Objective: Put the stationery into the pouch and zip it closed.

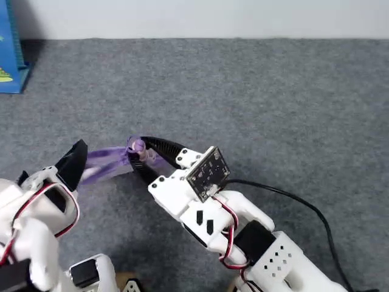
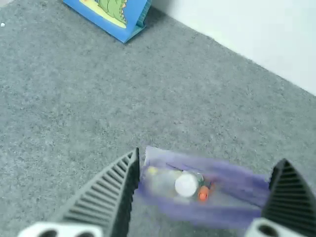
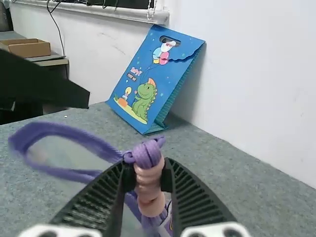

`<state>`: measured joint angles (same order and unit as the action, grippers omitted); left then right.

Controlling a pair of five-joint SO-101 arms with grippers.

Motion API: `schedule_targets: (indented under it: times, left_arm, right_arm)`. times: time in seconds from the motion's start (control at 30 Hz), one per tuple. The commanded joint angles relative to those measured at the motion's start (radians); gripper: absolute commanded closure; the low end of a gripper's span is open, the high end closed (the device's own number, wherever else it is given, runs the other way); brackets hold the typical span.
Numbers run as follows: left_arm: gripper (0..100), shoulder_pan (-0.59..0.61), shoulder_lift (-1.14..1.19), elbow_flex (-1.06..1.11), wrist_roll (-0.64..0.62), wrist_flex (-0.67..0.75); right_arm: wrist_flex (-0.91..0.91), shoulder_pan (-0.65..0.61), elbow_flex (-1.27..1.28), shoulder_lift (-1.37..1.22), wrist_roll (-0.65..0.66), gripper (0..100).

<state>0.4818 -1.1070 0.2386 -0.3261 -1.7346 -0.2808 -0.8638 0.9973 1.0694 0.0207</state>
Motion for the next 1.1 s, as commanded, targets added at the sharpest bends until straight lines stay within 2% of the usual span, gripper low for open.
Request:
schedule_targets:
  times: [0.0, 0.1, 0.17, 0.3, 0.37, 0.57, 0.77, 0.97, 1.07]
  left_arm:
    - [61, -0.087, -0.138, 0.012, 0.063, -0.021]
    - [61, -0.198, -0.305, 0.131, 0.091, -0.021]
    - [61, -0.23, -0.397, 0.234, 0.097, -0.02]
    - [61, -0.183, -0.466, 0.39, 0.161, -0.017]
    - [61, -0.132, -0.443, 0.392, 0.169, -0.008]
    - [61, -0.023, -0.267, 0.39, 0.258, 0.002]
    - [61, -0.017, 0.058, 0.381, 0.272, 0.098]
    - [61, -0.026, 0.318, 0.257, 0.189, 0.192]
    - [61, -0.081, 0.434, 0.148, 0.146, 0.178]
  right_arm:
    - [0.012, -0.007, -0.083, -0.027, 0.002, 99.1]
    - [0.038, 0.012, -0.081, -0.038, 0.002, 99.1]
    - [0.054, 0.039, -0.08, -0.038, 0.002, 99.1]
    - [0.059, 0.094, -0.08, -0.038, -0.038, 99.1]
    - [0.059, 0.108, -0.08, -0.038, -0.052, 99.1]
    - [0.05, 0.111, -0.083, -0.03, -0.049, 99.1]
    - [-0.054, 0.107, -0.084, 0.056, -0.017, 99.1]
    - [-0.255, 0.107, -0.084, 0.186, 0.078, 99.1]
    - [-0.357, 0.107, -0.084, 0.246, 0.133, 99.1]
